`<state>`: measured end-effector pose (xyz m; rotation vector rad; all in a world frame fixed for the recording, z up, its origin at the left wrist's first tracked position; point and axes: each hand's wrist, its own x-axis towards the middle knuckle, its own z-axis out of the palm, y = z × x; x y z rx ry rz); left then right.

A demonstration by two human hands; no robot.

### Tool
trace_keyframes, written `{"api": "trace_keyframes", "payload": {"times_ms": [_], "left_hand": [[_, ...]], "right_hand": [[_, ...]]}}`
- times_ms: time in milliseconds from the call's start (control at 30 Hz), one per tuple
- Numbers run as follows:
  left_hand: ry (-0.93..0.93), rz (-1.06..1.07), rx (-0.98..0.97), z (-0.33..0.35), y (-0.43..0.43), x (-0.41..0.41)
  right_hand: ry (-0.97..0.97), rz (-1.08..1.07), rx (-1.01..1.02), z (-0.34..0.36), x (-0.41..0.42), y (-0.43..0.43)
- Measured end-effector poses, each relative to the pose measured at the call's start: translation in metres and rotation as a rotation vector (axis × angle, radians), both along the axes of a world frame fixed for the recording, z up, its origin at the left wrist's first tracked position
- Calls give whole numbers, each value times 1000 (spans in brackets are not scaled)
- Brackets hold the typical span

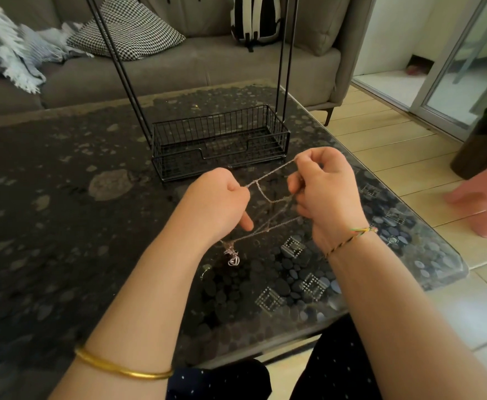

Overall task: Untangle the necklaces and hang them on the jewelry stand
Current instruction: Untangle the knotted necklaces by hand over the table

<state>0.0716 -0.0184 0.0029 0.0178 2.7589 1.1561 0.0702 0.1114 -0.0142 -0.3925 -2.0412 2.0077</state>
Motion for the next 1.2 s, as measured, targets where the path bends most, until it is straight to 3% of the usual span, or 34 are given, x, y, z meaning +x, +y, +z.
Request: {"api": "trace_keyframes", "payload": {"times_ms": [267,567,933,1000,1100,1200], "left_hand": [[109,94,-196,-8,-4,-4],[199,146,-234,-8,-6,-3],[143,106,-216,1,-6,0],[76,131,-67,3,-7,0],[-105,230,413,7,-6,-1],[-243,257,718,11,-6,0]], "right_hand": [[-4,14,70,1,1,1],[14,-29,206,-3,-1,1],[9,-85,207,-6,-3,3],[-16,-75,210,-8,-5,4],[-78,-16,251,-12,-7,5],[-124,56,289,-13,-6,1]]}}
